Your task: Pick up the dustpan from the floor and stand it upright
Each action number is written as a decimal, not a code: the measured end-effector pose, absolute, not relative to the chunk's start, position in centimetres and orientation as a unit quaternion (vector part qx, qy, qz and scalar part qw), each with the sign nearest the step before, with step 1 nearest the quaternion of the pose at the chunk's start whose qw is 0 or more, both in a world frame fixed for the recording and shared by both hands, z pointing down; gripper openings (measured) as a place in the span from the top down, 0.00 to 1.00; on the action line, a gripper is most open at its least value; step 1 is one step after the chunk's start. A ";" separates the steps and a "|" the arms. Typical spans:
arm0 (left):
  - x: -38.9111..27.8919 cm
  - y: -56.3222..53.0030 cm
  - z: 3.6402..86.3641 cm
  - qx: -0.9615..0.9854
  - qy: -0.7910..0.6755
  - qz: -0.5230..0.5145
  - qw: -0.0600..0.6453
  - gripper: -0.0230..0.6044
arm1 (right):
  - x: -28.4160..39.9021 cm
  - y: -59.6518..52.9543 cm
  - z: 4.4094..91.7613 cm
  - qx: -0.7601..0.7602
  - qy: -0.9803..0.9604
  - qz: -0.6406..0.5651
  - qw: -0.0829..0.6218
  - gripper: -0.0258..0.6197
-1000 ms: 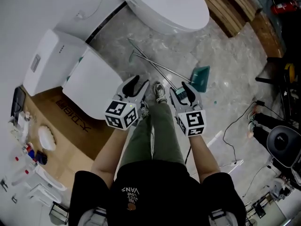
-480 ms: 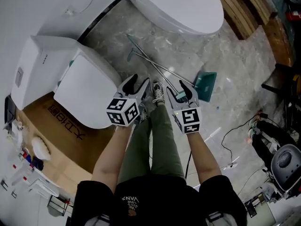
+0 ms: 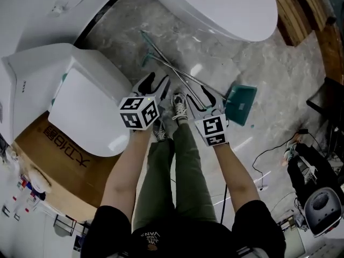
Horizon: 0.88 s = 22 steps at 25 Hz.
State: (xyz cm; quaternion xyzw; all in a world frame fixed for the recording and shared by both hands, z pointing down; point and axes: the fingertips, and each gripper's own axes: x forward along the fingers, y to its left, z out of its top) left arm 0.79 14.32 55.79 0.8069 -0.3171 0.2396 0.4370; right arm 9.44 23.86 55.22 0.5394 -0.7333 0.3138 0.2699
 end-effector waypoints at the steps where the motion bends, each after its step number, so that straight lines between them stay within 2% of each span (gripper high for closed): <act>1: 0.7 14.0 57.1 0.801 -0.322 0.242 0.444 0.56 | 9.5 23.7 56.5 0.535 -0.734 0.316 0.273 0.64; 16: -3.0 13.9 79.1 0.716 -0.351 0.309 0.519 0.53 | 9.2 24.0 77.1 0.486 -0.720 0.367 0.333 0.64; 22: -3.7 12.9 84.3 0.707 -0.341 0.306 0.539 0.50 | 9.3 26.3 84.2 0.462 -0.709 0.387 0.367 0.58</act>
